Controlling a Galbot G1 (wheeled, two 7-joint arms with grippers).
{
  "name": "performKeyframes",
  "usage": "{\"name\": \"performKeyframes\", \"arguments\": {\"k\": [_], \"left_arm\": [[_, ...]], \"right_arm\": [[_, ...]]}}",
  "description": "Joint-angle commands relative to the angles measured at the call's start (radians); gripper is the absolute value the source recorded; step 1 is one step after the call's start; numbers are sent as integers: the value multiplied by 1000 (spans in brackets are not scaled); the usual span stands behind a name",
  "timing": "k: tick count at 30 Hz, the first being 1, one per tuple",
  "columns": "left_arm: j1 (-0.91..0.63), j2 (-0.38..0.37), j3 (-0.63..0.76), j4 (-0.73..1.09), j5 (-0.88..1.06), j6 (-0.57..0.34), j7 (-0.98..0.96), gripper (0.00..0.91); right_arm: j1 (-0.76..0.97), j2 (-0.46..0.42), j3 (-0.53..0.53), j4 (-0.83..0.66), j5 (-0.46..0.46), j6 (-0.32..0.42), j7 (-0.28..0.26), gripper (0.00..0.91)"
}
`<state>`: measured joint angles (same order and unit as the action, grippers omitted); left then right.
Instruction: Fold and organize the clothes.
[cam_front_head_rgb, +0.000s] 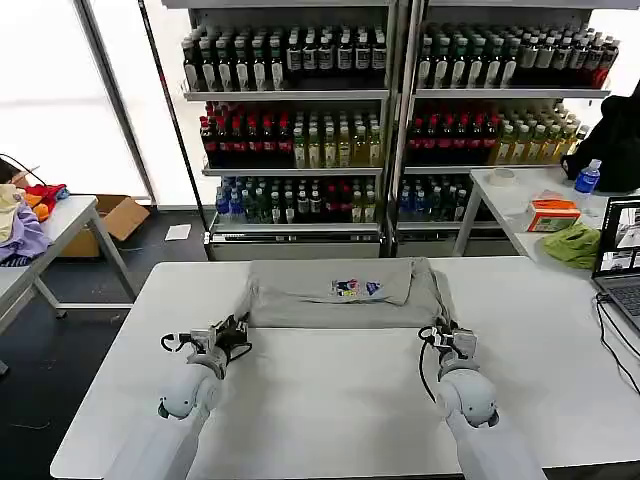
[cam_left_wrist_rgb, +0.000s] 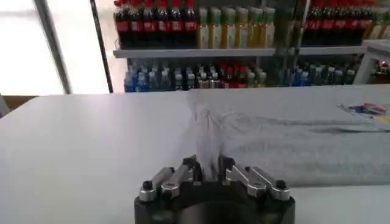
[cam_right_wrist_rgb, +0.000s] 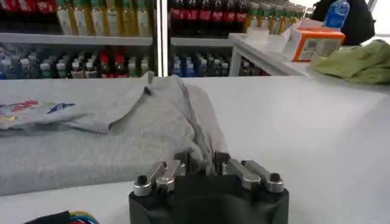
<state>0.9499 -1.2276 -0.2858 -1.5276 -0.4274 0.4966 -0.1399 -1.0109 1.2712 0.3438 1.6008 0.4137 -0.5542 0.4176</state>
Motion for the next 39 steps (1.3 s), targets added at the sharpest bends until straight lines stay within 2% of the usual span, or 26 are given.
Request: {"name": "performKeyframes", "arguments": {"k": [1,6,9,12,18,22,30,37,39], "left_arm": [[55,-3,-16,-42,1,-11,-1,10],[112,0,-50,-146,2,-19,-3,10],[144,-13,-78,-219,1,-16,-10,10],[195,-10,-87,-305,6,-17,-11,10],[366,15,-109,-483,12,-18,-12,0],[486,21,-126,-578,29,-23,-16,10],[670,-9,-132,-665,99,-66,-24,10],[787,-25,-144,-719,145,-97,-15,10],[790,-26,-146,-703,157,-104,-17,10]], "right_arm": [[-26,6,1,19,0,0,-3,0],[-70,4,20,105,-3,2,-1,0],[-106,7,26,178,-50,10,5,0],[-152,2,29,265,-56,0,14,0],[-268,-24,47,484,-47,-23,47,0],[-399,-30,59,573,-51,-13,61,0],[-621,-4,92,595,-86,71,81,0],[-723,10,116,628,-178,147,81,0],[-734,-4,103,621,-185,148,85,0]]}}
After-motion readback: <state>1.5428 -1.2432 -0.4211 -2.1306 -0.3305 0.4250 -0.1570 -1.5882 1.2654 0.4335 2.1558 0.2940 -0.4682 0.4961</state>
